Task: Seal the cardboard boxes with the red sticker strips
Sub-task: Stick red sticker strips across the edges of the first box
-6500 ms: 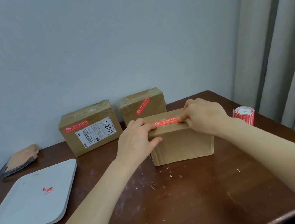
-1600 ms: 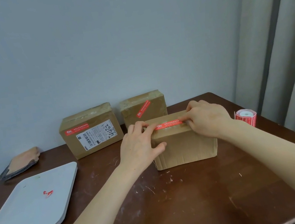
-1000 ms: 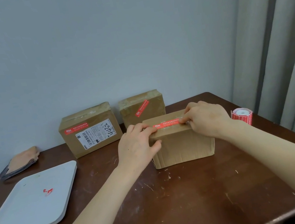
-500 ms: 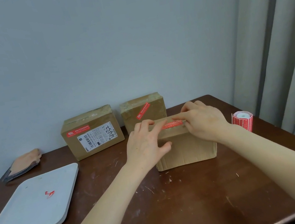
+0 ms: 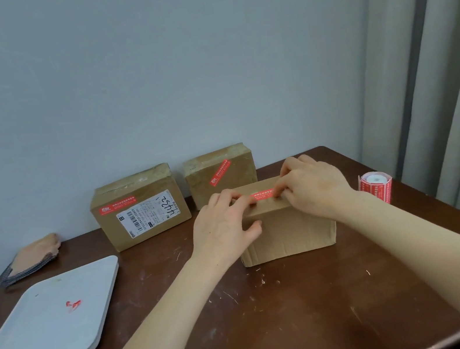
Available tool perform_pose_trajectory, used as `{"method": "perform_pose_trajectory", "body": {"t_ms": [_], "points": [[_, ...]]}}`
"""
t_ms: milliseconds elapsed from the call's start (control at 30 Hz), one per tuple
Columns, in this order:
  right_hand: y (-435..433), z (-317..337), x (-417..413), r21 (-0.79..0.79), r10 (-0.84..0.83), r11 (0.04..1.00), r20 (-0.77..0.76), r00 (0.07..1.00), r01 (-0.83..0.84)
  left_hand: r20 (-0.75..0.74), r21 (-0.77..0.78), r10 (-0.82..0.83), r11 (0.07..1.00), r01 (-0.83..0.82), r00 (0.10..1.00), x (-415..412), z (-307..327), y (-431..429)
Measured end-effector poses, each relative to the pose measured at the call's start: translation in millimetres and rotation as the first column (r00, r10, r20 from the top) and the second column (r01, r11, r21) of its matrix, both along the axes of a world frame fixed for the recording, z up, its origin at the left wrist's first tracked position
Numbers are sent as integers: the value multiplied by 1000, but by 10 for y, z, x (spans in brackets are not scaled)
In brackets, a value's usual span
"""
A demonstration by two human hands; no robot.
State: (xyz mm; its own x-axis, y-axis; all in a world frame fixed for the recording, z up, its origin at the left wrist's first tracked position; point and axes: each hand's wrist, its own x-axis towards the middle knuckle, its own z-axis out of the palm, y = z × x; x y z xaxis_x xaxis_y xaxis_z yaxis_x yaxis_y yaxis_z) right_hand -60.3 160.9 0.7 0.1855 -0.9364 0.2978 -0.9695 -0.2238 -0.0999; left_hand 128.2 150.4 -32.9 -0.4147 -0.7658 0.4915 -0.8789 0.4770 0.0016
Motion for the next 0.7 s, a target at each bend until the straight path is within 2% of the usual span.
{"method": "perform_pose_trajectory", "body": {"t_ms": [133, 267, 433, 500, 600, 633, 700], "points": [[-24, -12, 72, 17, 63, 998, -1, 998, -63, 3, 38, 20, 999, -20, 1000, -11, 14, -48], [-74, -58, 14, 21, -63, 998, 28, 998, 62, -1, 83, 50, 995, -50, 999, -26, 13, -70], [-57, -57, -106, 49, -119, 992, 13, 993, 118, -39, 119, 46, 992, -41, 998, 29, -2, -59], [-77, -36, -178, 38, -162, 987, 146, 976, 158, -114, 175, 49, 984, -29, 992, 37, 6, -65], [-19, 16, -345, 149, -173, 982, 465, 868, 116, -297, 313, 117, 950, -19, 948, 138, -3, -63], [26, 19, -393, 218, -177, 974, 522, 835, 70, -346, 369, 155, 929, -18, 925, 180, -20, -60], [112, -16, -443, 337, -204, 941, 526, 826, 18, -395, 458, 209, 889, -5, 894, 232, -64, -53]]}}
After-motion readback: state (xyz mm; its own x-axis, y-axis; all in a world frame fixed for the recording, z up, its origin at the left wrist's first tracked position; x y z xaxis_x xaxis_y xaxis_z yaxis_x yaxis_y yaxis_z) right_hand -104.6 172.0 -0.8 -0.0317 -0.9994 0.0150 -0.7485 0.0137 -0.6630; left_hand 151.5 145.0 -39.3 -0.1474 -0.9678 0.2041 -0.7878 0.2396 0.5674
